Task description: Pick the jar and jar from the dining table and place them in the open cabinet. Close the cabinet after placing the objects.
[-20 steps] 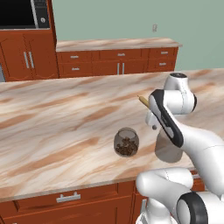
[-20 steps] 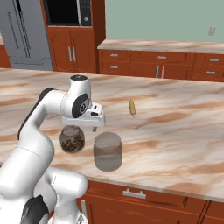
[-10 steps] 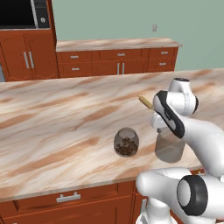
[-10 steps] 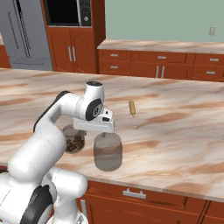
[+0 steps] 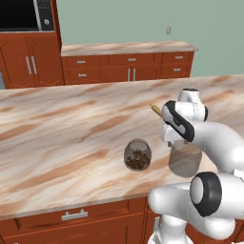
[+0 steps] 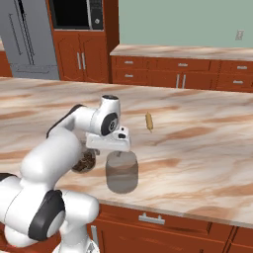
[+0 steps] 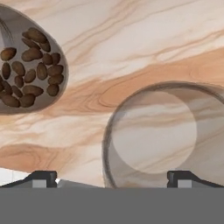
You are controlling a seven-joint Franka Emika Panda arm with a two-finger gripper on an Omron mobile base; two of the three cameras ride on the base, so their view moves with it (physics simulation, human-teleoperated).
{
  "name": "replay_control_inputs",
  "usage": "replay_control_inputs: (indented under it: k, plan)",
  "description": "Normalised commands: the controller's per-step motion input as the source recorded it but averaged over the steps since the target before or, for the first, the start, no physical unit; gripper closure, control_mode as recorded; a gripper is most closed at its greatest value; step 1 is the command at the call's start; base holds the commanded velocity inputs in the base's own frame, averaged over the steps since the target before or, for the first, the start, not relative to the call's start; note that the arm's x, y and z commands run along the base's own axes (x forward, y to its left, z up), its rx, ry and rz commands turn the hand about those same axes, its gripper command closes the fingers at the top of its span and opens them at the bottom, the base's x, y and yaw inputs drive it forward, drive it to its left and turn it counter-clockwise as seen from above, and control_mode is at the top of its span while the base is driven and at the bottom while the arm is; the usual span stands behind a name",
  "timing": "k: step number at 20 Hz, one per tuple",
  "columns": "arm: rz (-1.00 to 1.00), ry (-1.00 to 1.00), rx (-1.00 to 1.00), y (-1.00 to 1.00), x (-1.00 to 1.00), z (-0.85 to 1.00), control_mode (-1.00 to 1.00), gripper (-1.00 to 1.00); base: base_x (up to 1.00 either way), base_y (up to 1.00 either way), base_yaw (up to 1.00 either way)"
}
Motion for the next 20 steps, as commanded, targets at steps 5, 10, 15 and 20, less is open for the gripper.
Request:
replay_control_inputs:
  k: [5, 10, 15, 20]
  plan:
    - [0.01, 0.12, 0.0, 0.01, 0.23, -0.4, -1.0, -1.0, 0.0, 0.0, 0.0]
    - [0.0, 0.12, 0.0, 0.01, 0.22, -0.43, -1.0, -1.0, 0.0, 0.0, 0.0]
    - [0.0, 0.1, 0.0, 0.03, 0.2, -0.43, -1.0, 1.0, 0.0, 0.0, 0.0]
    - [0.0, 0.0, 0.0, 0.03, 0.0, 0.0, -1.0, 1.0, 0.0, 0.0, 0.0]
